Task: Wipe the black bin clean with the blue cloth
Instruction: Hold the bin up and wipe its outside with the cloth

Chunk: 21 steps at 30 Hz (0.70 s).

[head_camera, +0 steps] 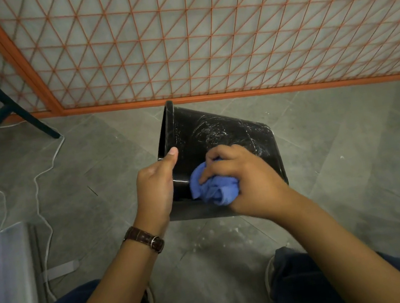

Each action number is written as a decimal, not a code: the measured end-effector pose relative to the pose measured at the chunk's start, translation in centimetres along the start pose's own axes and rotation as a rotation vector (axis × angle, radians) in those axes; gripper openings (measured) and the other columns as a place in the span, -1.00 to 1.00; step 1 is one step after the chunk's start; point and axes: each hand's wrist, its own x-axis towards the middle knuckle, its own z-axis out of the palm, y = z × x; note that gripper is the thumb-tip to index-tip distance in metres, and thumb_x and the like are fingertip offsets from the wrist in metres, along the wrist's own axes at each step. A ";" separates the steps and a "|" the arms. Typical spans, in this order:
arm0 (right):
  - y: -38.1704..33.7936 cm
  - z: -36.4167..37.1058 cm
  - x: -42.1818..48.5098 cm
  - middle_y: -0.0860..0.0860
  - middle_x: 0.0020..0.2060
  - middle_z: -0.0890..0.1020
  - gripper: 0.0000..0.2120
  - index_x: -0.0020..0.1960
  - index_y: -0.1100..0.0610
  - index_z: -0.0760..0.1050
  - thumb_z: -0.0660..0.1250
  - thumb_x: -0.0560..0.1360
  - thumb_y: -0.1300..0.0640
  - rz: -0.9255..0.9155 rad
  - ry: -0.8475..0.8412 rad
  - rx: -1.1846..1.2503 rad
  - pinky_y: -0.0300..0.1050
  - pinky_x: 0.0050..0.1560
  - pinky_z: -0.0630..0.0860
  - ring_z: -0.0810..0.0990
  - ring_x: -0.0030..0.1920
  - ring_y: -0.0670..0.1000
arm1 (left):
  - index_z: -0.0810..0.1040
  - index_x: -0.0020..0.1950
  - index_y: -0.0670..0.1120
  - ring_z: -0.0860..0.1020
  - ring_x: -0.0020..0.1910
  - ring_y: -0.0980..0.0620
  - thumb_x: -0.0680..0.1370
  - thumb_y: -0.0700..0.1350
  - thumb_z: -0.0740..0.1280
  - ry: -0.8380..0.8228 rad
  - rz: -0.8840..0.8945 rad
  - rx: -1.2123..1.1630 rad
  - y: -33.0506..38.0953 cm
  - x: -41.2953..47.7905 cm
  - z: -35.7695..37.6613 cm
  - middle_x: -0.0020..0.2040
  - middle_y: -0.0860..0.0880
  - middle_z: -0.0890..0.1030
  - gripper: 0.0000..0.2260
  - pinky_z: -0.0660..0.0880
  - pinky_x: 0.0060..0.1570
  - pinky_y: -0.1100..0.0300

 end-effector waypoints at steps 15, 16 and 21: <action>3.7 -2.5 -0.2 -0.07 0.00 0.45 -0.68 0.10 0.06 0.58 0.37 0.35 0.20 0.353 0.219 0.018 -0.49 -0.05 0.34 0.44 -0.03 -0.11 | 0.51 -0.24 -0.34 0.49 -0.26 -0.10 0.43 0.08 0.40 0.045 0.104 0.055 1.9 0.7 -2.7 -0.29 -0.18 0.51 -0.56 0.50 -0.09 -0.07; 3.5 -2.2 -0.1 -0.07 -0.01 0.46 -0.68 0.08 0.04 0.59 0.38 0.34 0.21 0.314 0.180 0.052 -0.47 -0.05 0.35 0.46 -0.03 -0.11 | 0.49 -0.23 -0.39 0.46 -0.27 -0.10 0.40 0.13 0.40 0.038 0.120 0.063 1.9 0.7 -2.8 -0.27 -0.17 0.50 -0.47 0.46 -0.15 -0.03; 4.8 -3.2 -0.1 -0.15 -0.08 0.50 -0.69 -0.16 -0.17 0.53 0.36 0.38 0.27 0.472 0.206 0.191 -0.21 -0.03 0.45 0.53 -0.07 -0.13 | 0.45 -0.19 -0.47 0.42 -0.24 -0.09 0.45 0.08 0.39 0.037 0.146 0.061 1.8 0.9 -3.5 -0.21 -0.16 0.48 -0.46 0.38 -0.17 0.02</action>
